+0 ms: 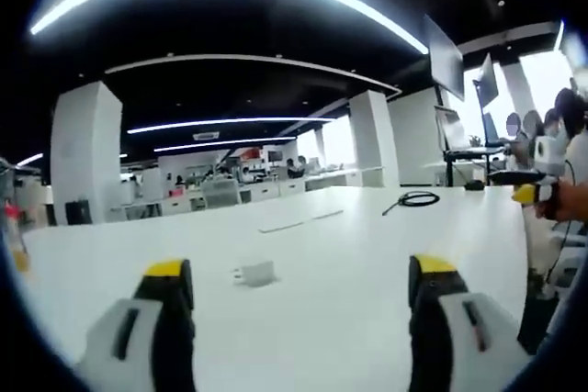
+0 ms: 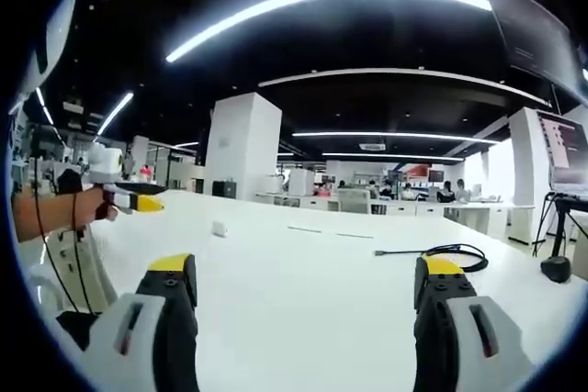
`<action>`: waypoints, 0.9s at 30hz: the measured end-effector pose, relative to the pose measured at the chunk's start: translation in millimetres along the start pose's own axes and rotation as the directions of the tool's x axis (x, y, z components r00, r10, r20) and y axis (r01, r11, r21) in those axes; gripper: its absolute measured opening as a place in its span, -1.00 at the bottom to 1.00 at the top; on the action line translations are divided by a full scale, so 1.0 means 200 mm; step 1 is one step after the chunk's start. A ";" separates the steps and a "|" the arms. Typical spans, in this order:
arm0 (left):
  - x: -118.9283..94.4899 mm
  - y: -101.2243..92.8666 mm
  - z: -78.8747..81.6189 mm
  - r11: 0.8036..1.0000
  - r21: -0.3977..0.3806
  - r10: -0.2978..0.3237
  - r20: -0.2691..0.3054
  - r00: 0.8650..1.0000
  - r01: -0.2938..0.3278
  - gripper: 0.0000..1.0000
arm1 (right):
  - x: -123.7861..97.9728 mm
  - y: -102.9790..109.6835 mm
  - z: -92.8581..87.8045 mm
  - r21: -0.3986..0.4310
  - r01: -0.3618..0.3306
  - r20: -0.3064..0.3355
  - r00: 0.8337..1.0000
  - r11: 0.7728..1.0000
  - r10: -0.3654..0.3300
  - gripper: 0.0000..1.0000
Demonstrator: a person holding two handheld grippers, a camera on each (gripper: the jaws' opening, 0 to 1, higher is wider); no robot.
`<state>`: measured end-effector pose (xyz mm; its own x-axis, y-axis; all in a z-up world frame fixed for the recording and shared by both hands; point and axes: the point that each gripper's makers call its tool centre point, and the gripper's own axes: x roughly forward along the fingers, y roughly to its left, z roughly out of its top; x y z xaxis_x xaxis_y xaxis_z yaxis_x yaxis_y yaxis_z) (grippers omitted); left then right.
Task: Plug the desk Type‑C cable into the charger adapter.
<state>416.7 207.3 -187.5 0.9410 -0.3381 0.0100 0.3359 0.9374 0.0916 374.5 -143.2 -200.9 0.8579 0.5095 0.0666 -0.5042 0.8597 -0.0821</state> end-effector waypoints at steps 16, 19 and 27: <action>0.11 0.13 0.02 1.000 0.024 -0.012 -0.018 1.000 0.012 0.89 | 0.01 -0.01 -0.02 0.001 0.013 -0.018 1.000 1.000 -0.013 1.00; 0.12 0.15 0.03 0.999 0.032 -0.015 -0.030 0.999 0.016 0.89 | 0.01 -0.02 -0.03 0.002 0.011 -0.022 1.000 1.000 -0.011 1.00; 0.16 0.16 0.00 0.997 0.072 -0.029 -0.066 0.997 0.034 0.90 | 0.01 -0.02 -0.05 0.009 0.013 -0.031 0.999 1.000 -0.012 1.00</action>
<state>458.1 226.5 -184.2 0.9316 -0.3589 -0.0584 0.3636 0.9172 0.1630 379.5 -146.7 -209.7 0.8667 0.4975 0.0369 -0.4942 0.8663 -0.0727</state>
